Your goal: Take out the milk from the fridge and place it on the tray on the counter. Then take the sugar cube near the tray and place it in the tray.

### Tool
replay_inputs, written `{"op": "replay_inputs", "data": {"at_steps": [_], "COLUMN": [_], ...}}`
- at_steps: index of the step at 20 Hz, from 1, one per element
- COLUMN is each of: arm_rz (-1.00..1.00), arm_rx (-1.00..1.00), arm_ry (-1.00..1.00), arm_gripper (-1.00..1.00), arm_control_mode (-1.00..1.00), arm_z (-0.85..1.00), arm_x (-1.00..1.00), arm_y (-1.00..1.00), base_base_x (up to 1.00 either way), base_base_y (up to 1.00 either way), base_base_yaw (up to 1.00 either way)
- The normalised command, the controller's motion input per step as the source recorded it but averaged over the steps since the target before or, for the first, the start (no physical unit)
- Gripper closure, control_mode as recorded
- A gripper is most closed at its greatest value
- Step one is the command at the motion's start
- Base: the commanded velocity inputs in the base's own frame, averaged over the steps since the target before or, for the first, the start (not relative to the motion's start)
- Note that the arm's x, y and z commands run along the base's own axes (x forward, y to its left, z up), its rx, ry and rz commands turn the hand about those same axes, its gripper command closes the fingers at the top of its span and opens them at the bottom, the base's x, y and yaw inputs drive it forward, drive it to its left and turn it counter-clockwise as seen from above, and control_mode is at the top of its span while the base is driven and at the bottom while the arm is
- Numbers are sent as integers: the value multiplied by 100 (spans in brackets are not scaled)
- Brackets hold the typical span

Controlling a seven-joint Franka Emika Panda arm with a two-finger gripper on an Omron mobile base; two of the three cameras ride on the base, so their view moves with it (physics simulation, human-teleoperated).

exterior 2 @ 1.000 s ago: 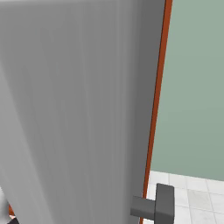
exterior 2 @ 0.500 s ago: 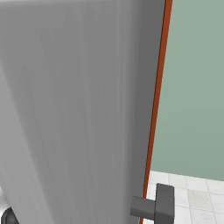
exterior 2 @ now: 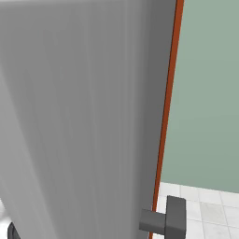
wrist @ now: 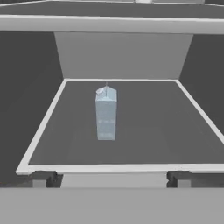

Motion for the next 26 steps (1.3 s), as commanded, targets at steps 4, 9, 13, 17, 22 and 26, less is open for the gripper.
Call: {"op": "replay_inputs", "data": {"at_steps": [4, 9, 13, 17, 22, 26], "arm_rz": [2, 0, 0, 0, 0, 0], "arm_rx": [0, 0, 0, 0, 0, 0], "arm_ry": [0, 0, 0, 0, 0, -2], "arm_gripper": [-100, -100, -100, -100, -100, -100], "arm_control_mode": [-100, -100, -100, -100, -100, -100], "arm_z": [-12, -7, -9, -14, -16, -8], "arm_x": [42, 36, 32, 15, 20, 0], "arm_y": [-2, -1, 0, 0, 0, -5], "base_base_x": [0, 0, 0, 0, 0, 0], "base_base_y": [0, 0, 0, 0, 0, 0], "base_base_yaw": [0, 0, 0, 0, 0, 0]}}
